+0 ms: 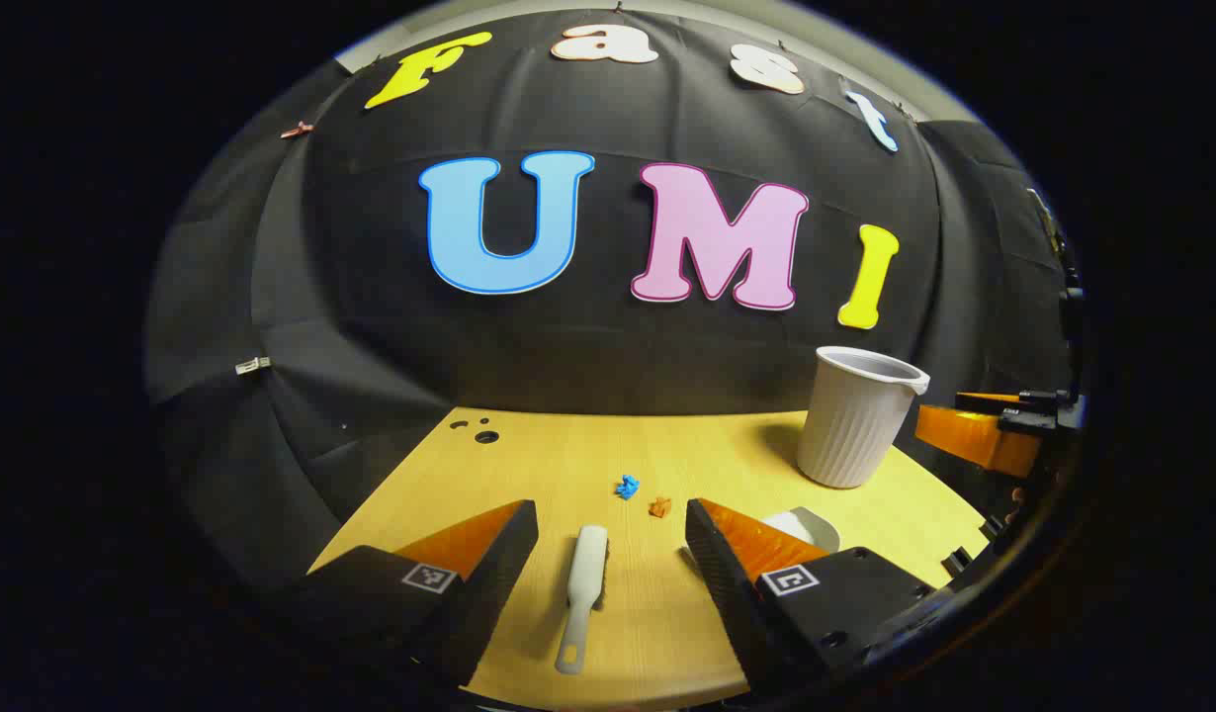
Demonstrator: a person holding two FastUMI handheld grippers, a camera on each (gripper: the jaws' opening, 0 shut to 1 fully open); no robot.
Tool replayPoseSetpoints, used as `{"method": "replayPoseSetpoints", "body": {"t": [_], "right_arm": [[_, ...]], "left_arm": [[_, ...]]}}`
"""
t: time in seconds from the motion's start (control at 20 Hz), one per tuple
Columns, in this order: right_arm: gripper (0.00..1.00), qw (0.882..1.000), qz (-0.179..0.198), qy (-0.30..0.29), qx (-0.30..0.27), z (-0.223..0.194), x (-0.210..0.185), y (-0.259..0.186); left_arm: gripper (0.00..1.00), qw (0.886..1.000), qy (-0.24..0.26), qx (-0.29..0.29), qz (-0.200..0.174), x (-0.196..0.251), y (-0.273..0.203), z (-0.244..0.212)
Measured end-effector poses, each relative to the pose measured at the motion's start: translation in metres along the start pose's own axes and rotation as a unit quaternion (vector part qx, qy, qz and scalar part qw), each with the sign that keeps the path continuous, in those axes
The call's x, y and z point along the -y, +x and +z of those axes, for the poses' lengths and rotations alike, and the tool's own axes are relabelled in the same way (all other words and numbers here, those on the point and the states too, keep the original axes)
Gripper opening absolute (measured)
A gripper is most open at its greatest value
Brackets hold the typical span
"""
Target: Pick up the small broom and dustpan from the desktop, sweep the trash into the dustpan with the broom, and then empty the trash into the garbage bin.
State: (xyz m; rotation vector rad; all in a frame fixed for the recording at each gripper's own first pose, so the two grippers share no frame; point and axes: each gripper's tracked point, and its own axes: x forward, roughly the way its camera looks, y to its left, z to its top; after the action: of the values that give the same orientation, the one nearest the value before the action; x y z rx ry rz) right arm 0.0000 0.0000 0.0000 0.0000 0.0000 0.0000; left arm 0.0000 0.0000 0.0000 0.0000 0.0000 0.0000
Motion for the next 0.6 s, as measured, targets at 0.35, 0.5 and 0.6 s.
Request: {"method": "replayPoseSetpoints", "body": {"t": [0.35,0.5,0.6], "right_arm": [[0.98,0.999,-0.002,0.007,-0.031,-0.016,0.001,0.002],[0.98,0.999,0.007,0.006,-0.038,-0.017,-0.001,0.003],[0.98,0.999,0.012,0.001,-0.041,-0.019,-0.002,0.004]], "left_arm": [[0.96,0.998,-0.022,-0.065,-0.002,-0.002,0.010,-0.035],[0.96,0.996,-0.027,-0.083,0.004,-0.008,0.014,-0.045],[0.96,0.996,-0.031,-0.087,0.006,-0.012,0.016,-0.047]]}}
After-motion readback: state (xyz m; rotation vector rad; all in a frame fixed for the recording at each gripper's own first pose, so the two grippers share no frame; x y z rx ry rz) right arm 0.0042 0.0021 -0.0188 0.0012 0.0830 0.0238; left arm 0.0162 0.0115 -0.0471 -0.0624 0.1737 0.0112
